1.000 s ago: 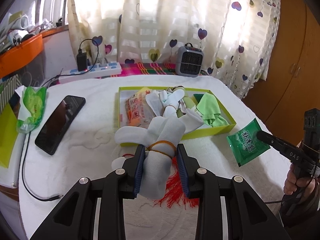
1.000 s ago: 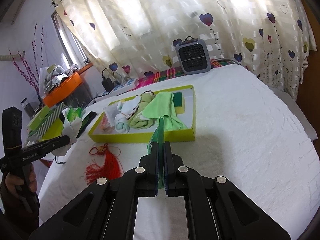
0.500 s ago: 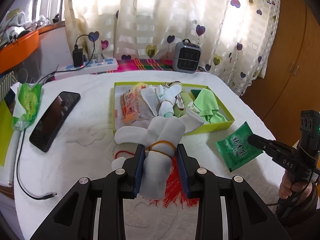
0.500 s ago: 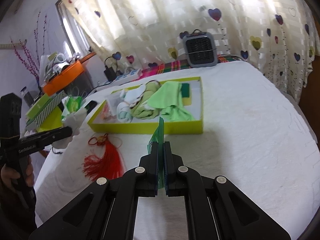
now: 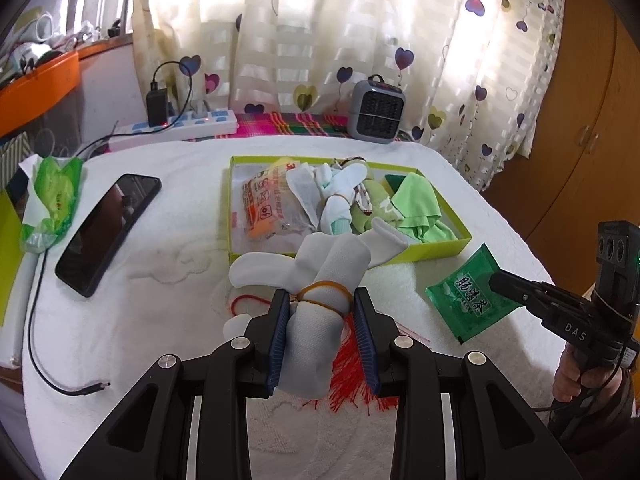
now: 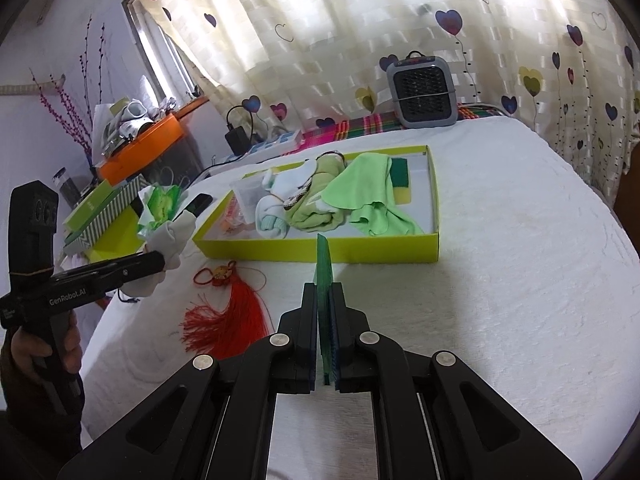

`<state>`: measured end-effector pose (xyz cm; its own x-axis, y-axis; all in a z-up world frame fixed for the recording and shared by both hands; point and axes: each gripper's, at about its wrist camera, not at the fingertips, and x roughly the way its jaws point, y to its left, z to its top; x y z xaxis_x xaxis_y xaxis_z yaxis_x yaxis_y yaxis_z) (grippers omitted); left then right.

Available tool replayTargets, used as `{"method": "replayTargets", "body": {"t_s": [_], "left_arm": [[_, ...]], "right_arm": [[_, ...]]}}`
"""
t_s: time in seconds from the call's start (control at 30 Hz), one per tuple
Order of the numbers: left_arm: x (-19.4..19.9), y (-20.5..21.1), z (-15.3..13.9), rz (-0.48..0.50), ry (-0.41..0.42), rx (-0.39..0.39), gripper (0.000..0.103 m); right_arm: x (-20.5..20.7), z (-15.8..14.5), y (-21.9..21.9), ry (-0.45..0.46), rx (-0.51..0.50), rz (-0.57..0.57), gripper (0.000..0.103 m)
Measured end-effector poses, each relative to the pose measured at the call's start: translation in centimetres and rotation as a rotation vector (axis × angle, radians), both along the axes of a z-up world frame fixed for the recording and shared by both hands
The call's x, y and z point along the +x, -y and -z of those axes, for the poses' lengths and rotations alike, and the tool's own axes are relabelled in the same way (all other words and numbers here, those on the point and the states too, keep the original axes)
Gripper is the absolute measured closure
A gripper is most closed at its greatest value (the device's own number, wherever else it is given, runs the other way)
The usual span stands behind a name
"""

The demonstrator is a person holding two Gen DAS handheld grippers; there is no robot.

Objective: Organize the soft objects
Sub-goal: 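Lift the sock bundle with the left tool while the right tool lifts the green packet, then carry the sock bundle into the box lid while the right tool carries the packet there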

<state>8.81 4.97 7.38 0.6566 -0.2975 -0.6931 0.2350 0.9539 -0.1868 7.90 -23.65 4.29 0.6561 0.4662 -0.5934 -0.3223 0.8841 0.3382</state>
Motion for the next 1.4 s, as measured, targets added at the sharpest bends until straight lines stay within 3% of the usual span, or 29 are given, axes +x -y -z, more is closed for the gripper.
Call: {"method": "replayTargets", "body": {"t_s": [0.37,0.63,0.9,1.4], "left_arm": [[0.0,-0.2,0.3,0.002,-0.006,-0.009,0.073],[0.1,-0.1,0.8,0.004,-0.016,-0.013,0.073],[0.3,0.1,1.1,0.009,-0.025,-0.018,0.073],[1.2,0.2,-0.4,0.012,0.005,-0.028,0.073]], "right_arm": [[0.5,1.0,-0.2,-0.038,0.021,-0.007,0.092],[0.7,1.9,-0.9,-0.048,-0.030,-0.004,0.092],[0.8,1.9,-1.0,-0.037,-0.049,0.006,0.099],[1.3,-0.2,-0.8,-0.001,0.011,-0.009,0.100]]}}
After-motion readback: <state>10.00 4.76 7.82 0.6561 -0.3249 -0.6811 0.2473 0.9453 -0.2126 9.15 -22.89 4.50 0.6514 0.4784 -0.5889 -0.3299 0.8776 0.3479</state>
